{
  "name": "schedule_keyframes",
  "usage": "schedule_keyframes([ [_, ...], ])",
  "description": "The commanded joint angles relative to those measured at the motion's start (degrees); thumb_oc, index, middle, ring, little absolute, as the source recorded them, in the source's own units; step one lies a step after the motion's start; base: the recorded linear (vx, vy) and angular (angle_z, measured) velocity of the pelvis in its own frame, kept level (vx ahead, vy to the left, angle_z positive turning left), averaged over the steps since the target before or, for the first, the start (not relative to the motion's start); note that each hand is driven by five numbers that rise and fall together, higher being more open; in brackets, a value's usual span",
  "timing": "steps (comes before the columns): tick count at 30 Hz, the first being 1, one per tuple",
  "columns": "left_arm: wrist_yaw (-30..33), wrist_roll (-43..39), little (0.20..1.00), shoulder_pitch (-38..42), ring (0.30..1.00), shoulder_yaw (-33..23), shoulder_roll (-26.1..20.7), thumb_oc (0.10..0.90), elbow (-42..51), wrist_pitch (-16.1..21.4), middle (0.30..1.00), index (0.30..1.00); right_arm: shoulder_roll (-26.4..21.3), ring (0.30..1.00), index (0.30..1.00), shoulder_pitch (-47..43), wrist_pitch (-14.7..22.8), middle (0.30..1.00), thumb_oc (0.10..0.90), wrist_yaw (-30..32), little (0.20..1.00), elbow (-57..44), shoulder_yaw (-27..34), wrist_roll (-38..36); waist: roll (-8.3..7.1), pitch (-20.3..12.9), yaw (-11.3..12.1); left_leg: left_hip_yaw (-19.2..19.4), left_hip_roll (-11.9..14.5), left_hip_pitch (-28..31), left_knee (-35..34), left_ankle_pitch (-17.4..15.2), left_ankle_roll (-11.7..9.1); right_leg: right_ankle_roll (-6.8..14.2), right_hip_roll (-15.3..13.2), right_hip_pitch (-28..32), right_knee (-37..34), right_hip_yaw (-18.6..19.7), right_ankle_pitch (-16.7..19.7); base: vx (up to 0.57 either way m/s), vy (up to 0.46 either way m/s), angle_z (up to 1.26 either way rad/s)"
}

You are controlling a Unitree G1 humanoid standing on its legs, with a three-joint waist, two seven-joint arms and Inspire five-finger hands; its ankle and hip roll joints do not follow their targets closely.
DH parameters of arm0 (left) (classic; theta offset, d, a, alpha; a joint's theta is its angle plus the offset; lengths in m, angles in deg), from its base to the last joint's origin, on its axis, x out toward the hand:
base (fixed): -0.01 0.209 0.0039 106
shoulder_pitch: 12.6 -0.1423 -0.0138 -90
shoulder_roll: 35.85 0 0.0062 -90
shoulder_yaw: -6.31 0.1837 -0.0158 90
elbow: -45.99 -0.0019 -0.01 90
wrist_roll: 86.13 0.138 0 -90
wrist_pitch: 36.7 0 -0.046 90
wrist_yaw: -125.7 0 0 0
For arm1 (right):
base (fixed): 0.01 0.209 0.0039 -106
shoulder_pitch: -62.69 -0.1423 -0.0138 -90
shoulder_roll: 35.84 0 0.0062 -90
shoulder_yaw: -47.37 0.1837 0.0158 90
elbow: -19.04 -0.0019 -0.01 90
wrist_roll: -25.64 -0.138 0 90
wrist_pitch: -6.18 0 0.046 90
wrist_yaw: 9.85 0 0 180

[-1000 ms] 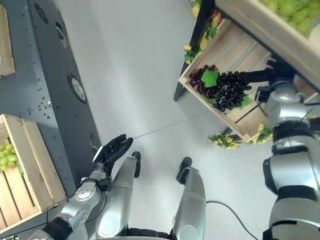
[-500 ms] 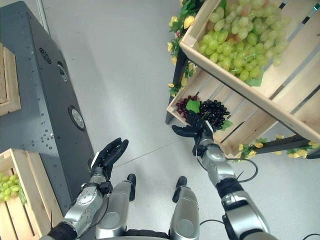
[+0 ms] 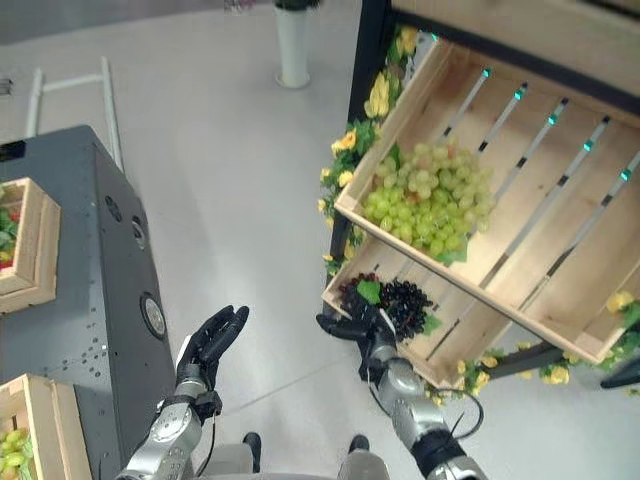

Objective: Pick up the fruits from the basket on one side to the basket on the other side

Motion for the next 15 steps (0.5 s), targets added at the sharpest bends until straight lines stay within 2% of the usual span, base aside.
schedule_keyframes([
  [1, 0.69, 2.07, 0.9, 1.54, 0.9, -1.55, 0.27, 0.8, 2.85, 5.16, 0.9, 0.9, 2.17, 0.9, 0.9, -1.53, 1.28, 0.9, 0.8, -4.29, 0.9, -5.02, -0.38, 0.1, 0.41, -1.65, 0.47, 0.09, -0.65, -0.57, -5.99, 3.49, 3.31, -5.72, 0.25, 2.23, -4.65, -2.94, 3.37, 0.02, -0.052, 0.26],
  [5, 1.05, 1.62, 0.9, 2.31, 0.9, -2.91, 0.45, 0.8, 1.96, 4.73, 0.9, 0.9, 3.31, 0.9, 0.9, -0.12, -1.77, 0.9, 0.8, -5.18, 0.9, -4.6, -1.43, -0.63, 0.86, -2.26, 1.03, -0.98, -0.71, -0.04, -9.37, 5.07, 2.79, -5.32, 0.44, 2.87, -6.49, -4.88, 3.91, -0.01, -0.038, 0.21],
  [10, 2.37, 1.81, 0.9, 2.04, 0.9, -4.51, 0.1, 0.8, 1.96, 4.22, 0.9, 0.9, 3.86, 0.9, 0.9, 1.23, -4.24, 0.9, 0.8, -4.65, 0.9, -4.41, -1.79, -2.1, 0.94, -2.53, 1.71, -1.62, -0.53, -0.17, -8.49, 4.95, 2.57, -5.65, 0.35, 3.53, -5.97, -5.88, 3.06, 0.03, -0.079, 0.09],
  [14, 3.56, 1.51, 0.9, 0.05, 0.9, -6.61, -0.41, 0.8, 3.17, 3.24, 0.9, 0.9, 3.77, 0.9, 0.9, 1.74, -4.38, 0.9, 0.8, -4.51, 0.9, -5.91, -2.77, -0.34, 0.8, -2.55, 3.05, -2.95, 0.56, -0.85, -6.07, 5.2, 1.54, -7.47, 1.38, 4.48, -4.42, -6.79, 0.86, 0.07, -0.181, 0.15],
  [15, 3.52, 0.92, 0.9, -0.9, 0.9, -7.4, -0.3, 0.8, 3.42, 3.23, 0.9, 0.9, 3.51, 0.9, 0.9, 1.77, -4.03, 0.9, 0.8, -3.74, 0.9, -6.44, -3.22, 0.31, 0.81, -2.33, 3.95, -3.98, 1.09, -1.25, -5.92, 6.12, 0.97, -8.26, 2.1, 5.02, -4.63, -7.29, 0.55, 0.04, -0.145, 0.25],
])
